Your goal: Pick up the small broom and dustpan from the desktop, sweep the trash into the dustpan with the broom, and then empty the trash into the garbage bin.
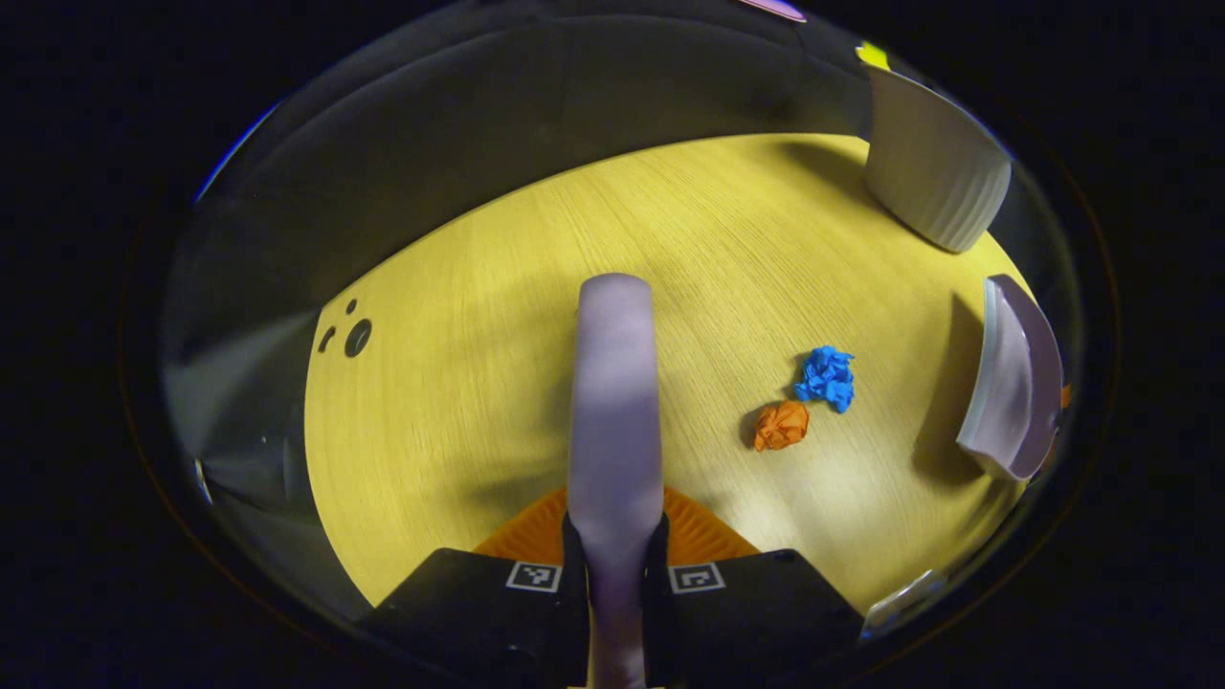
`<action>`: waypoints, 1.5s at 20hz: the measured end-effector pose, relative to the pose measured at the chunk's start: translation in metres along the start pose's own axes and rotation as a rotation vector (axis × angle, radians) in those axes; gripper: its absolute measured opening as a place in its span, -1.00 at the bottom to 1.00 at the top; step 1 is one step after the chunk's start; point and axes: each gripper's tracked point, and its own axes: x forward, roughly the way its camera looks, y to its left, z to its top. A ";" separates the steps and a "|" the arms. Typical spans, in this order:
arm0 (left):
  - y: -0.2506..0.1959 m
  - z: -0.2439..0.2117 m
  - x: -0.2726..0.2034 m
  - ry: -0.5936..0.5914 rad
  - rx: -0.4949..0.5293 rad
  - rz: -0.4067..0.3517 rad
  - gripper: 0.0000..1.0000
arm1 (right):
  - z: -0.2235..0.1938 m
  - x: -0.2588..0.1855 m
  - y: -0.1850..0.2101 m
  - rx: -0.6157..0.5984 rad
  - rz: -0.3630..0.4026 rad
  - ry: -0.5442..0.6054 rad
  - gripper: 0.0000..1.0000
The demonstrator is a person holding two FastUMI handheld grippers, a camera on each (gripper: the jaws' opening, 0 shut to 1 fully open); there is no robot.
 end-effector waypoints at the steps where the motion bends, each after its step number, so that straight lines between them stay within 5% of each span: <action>1: -0.002 0.000 0.004 0.015 0.029 -0.018 -0.47 | -0.003 0.002 -0.002 -0.012 0.002 0.010 -0.29; 11: -0.073 0.007 0.009 0.065 0.365 -0.244 -0.50 | -0.004 0.019 0.016 -0.111 0.051 0.047 -0.29; 22: -0.219 -0.019 -0.038 0.148 0.488 -0.544 -0.46 | -0.010 0.020 0.018 -0.187 0.084 0.037 -0.29; 25: -0.246 -0.025 -0.057 0.162 0.458 -0.611 -0.46 | -0.010 0.020 0.016 -0.186 0.089 0.032 -0.29; 30: -0.250 -0.025 -0.061 0.076 0.258 -0.544 -0.46 | -0.009 0.021 0.015 -0.180 0.069 0.020 -0.22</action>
